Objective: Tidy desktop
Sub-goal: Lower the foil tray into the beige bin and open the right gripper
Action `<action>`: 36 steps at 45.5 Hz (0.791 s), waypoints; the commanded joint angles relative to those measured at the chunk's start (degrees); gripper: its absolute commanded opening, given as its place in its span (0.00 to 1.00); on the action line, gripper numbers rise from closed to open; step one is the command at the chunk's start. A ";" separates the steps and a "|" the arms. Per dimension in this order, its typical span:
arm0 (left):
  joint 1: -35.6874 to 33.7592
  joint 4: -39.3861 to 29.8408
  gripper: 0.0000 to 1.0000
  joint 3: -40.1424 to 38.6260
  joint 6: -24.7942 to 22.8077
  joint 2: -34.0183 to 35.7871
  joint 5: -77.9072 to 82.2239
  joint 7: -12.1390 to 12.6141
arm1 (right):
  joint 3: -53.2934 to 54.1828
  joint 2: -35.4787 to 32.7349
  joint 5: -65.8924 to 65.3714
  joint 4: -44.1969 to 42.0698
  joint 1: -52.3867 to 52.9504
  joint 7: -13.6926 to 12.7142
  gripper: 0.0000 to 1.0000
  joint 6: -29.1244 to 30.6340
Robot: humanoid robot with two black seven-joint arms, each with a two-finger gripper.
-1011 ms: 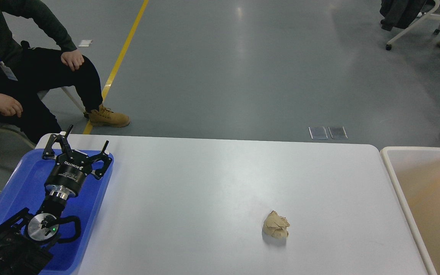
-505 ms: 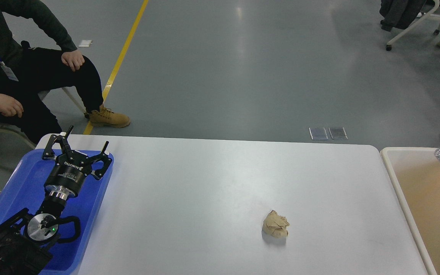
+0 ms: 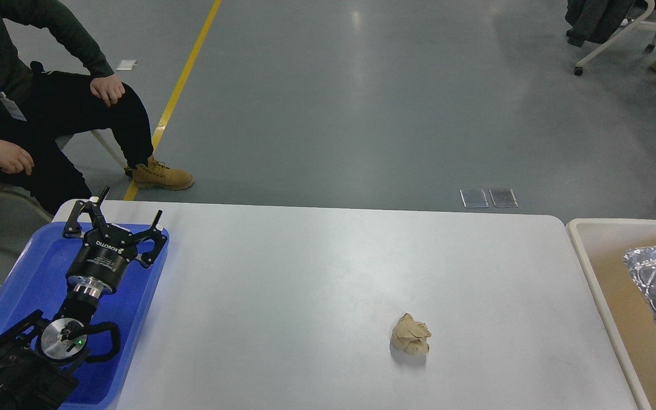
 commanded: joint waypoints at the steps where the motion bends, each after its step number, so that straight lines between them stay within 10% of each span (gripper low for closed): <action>1: 0.00 0.00 0.99 0.00 -0.07 0.00 0.00 0.00 | 0.27 0.68 1.02 -0.12 -0.86 -0.02 0.00 0.12; 6: 0.00 0.00 0.99 0.00 0.02 0.00 0.00 0.00 | 0.27 0.68 1.02 -0.12 -1.21 0.07 0.08 0.47; 9: 0.00 0.00 0.99 0.00 -0.07 0.00 0.00 0.00 | 0.19 0.59 1.02 0.06 -1.47 0.15 1.00 0.82; 36: 0.00 0.00 0.99 0.00 0.02 0.00 0.00 0.00 | 0.45 -0.02 1.10 0.15 -1.65 0.24 1.00 2.93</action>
